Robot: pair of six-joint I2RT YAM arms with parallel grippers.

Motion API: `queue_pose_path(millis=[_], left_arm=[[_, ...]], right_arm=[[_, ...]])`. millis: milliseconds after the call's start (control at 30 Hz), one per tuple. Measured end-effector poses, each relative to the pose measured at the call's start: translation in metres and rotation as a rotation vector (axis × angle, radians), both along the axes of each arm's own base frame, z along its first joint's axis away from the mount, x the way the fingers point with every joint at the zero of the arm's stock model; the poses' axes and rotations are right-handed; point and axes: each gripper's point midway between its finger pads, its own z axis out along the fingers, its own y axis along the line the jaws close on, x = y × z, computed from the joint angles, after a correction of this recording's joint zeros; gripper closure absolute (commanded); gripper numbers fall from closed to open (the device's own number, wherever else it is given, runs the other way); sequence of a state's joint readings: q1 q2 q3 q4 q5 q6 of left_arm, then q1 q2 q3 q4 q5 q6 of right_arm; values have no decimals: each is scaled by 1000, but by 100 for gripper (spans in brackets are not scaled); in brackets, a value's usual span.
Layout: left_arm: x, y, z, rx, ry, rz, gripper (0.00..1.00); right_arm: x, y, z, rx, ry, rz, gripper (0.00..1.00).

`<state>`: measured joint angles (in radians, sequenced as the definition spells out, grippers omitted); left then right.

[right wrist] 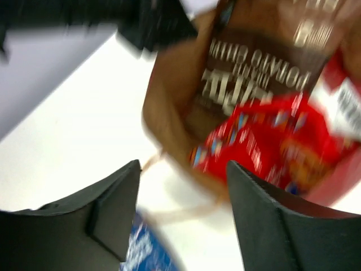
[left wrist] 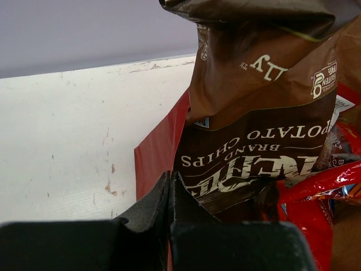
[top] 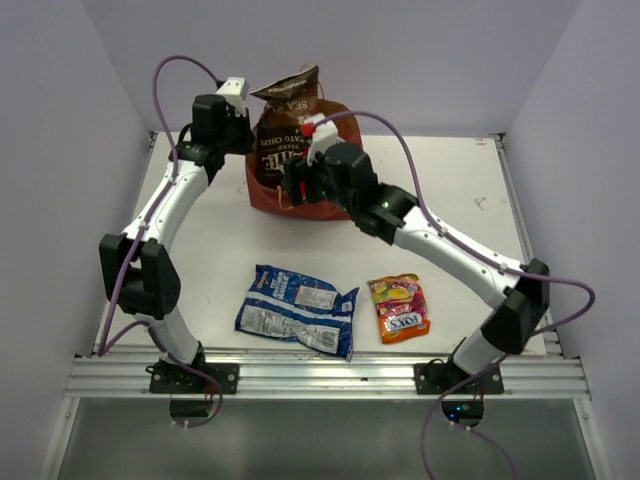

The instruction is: Place the snacks into the paper bag

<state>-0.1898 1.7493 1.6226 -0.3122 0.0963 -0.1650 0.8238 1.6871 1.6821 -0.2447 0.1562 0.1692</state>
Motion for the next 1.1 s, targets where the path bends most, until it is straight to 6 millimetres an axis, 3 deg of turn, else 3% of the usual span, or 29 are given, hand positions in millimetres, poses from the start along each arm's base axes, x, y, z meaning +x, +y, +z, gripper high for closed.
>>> queue_pose_path(millis=[133, 200, 400, 533, 633, 767, 967, 1100], left_arm=[[0, 0, 0, 0, 0, 1, 100], [0, 0, 0, 0, 0, 0, 100], [0, 0, 0, 0, 1, 1, 100], [0, 0, 0, 1, 1, 1, 100], [0, 0, 0, 1, 1, 1, 100], [0, 0, 0, 1, 1, 1, 100], [0, 0, 0, 0, 1, 1, 100], [0, 0, 0, 0, 1, 1, 100]], right_arm=[[-65, -16, -34, -53, 53, 44, 28], [-93, -24, -65, -91, 112, 64, 28], [-129, -81, -178, -222, 325, -42, 26], [-151, -112, -225, -258, 424, -105, 24], [-162, -121, -249, -239, 476, -132, 24], [-173, -117, -272, -193, 544, -126, 24], [-179, -104, -286, -132, 608, -105, 25], [-189, -102, -295, -94, 651, -97, 40]])
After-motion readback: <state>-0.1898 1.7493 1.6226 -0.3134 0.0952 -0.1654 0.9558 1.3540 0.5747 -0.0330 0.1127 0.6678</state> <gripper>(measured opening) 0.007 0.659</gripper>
